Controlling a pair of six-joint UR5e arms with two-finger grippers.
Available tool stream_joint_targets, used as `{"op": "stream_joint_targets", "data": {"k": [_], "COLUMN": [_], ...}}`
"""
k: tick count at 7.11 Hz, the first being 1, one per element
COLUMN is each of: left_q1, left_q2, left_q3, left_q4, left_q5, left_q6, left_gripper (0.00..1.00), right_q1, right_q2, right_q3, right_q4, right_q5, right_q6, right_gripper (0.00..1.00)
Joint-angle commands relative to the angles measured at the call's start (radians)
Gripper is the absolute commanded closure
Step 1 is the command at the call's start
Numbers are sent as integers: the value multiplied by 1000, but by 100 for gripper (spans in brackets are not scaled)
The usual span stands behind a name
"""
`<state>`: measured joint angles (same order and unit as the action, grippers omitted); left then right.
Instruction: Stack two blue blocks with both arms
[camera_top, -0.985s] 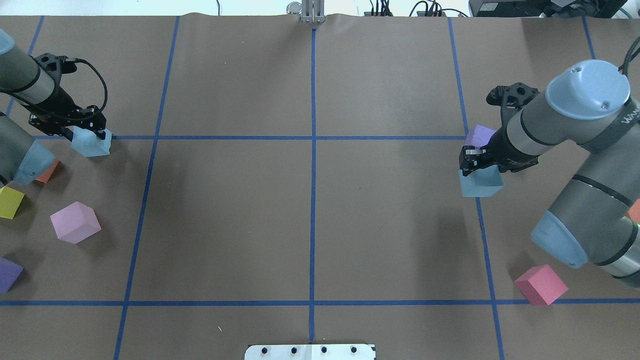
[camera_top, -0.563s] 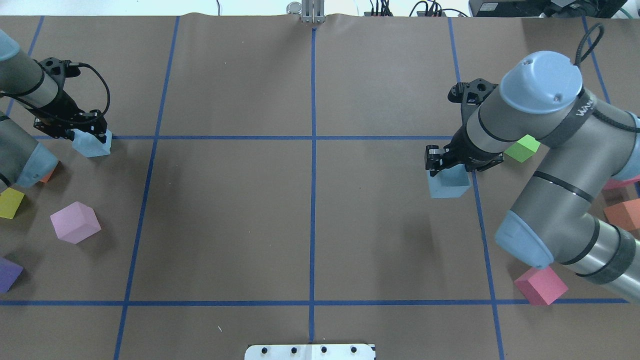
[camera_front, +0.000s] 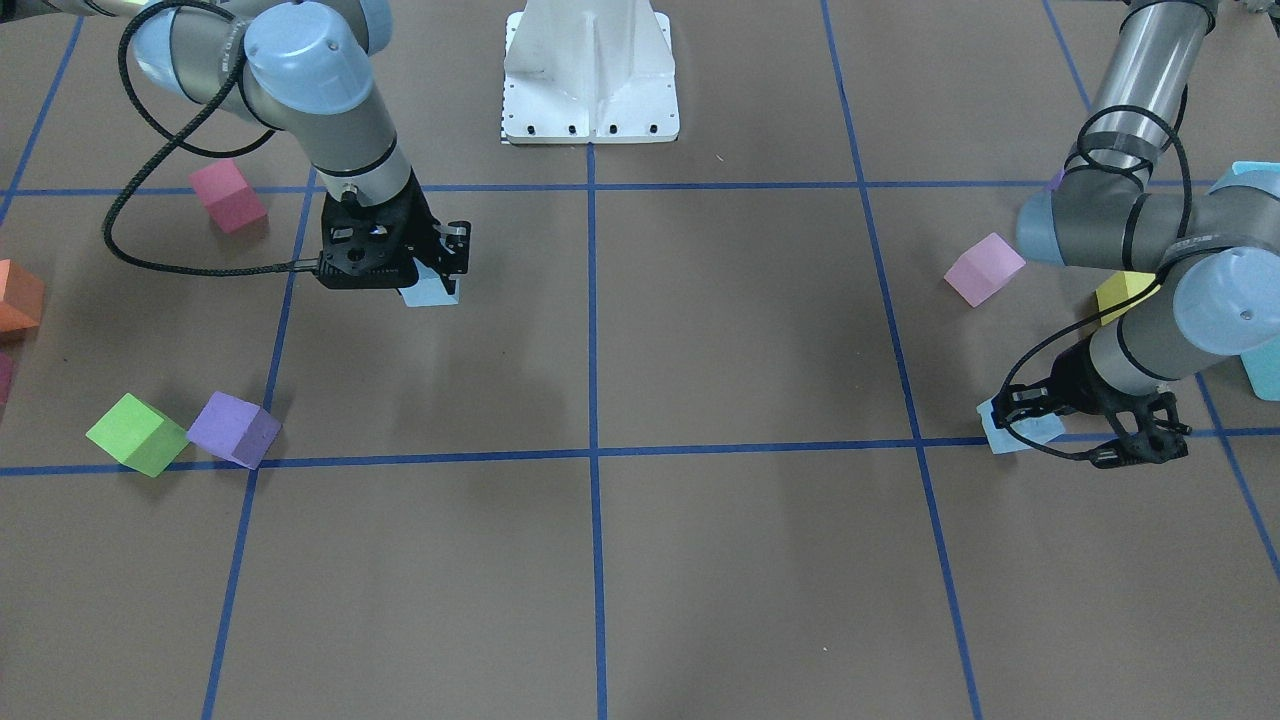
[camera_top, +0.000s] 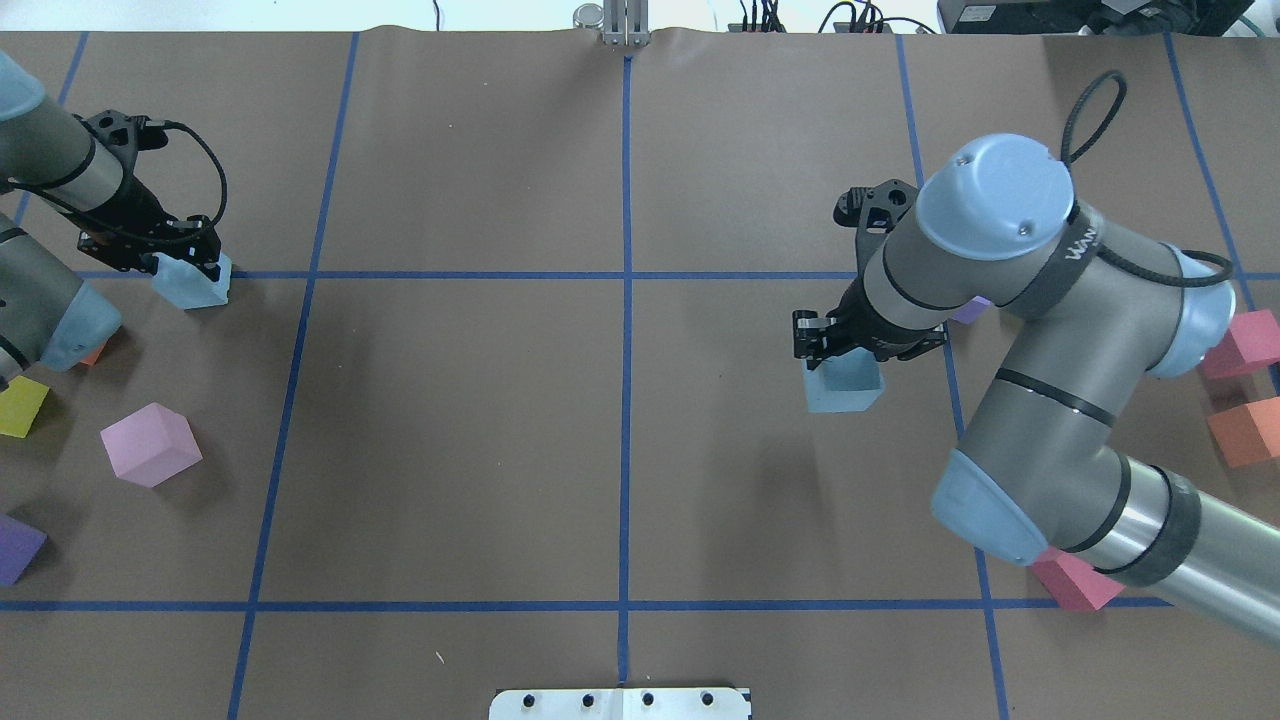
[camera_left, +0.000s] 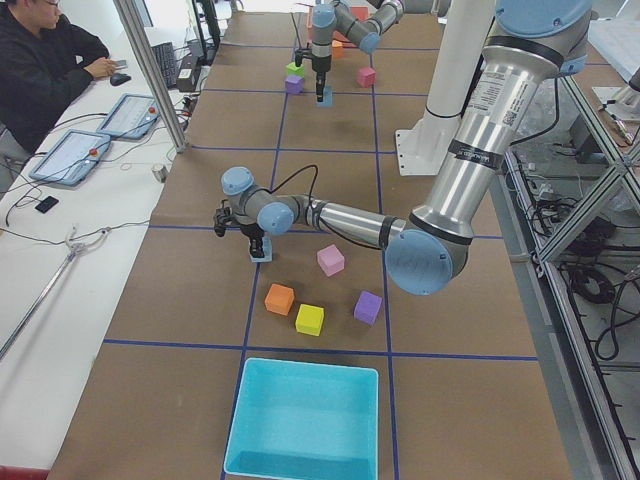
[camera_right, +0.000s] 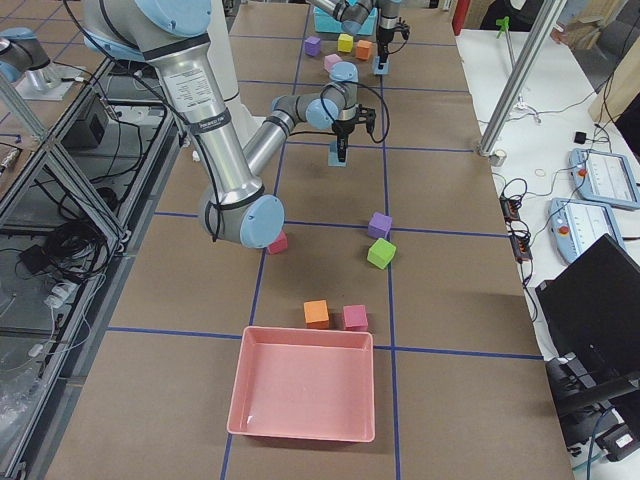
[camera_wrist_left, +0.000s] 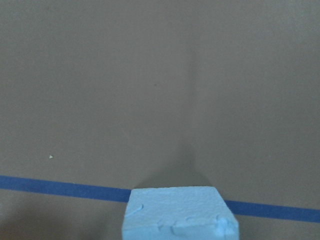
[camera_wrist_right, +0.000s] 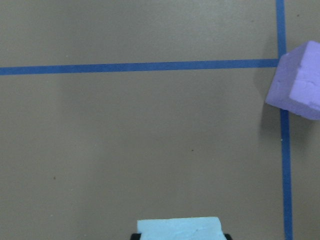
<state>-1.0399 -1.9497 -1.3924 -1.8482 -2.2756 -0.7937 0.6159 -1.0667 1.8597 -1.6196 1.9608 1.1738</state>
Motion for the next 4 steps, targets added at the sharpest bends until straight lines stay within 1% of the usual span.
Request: {"op": "stream_joint_targets", "data": {"k": [1,2,3,4], "left_q1": [-2,-2,-2,1], "left_q2": [-61,-92,-124,-167], "left_q3": [-123,-149,-151,-151], "left_q4": [210,271,296,296], "left_q5": [-2,-4,-4,-5], "left_q6": [1,-1,-33,-126], "left_gripper": [45,44,44,44], "right_q1": [-39,-54,-59,-58], "right_q2": [103,170,219,252], "right_q3": [-89,-156,-209,-250], "right_q4": [3,6,7,13], "right_q5": [-48,-80,-85,-85], "right_q6": [93,104,106,102], "right_gripper": [47,47,47,47]}}
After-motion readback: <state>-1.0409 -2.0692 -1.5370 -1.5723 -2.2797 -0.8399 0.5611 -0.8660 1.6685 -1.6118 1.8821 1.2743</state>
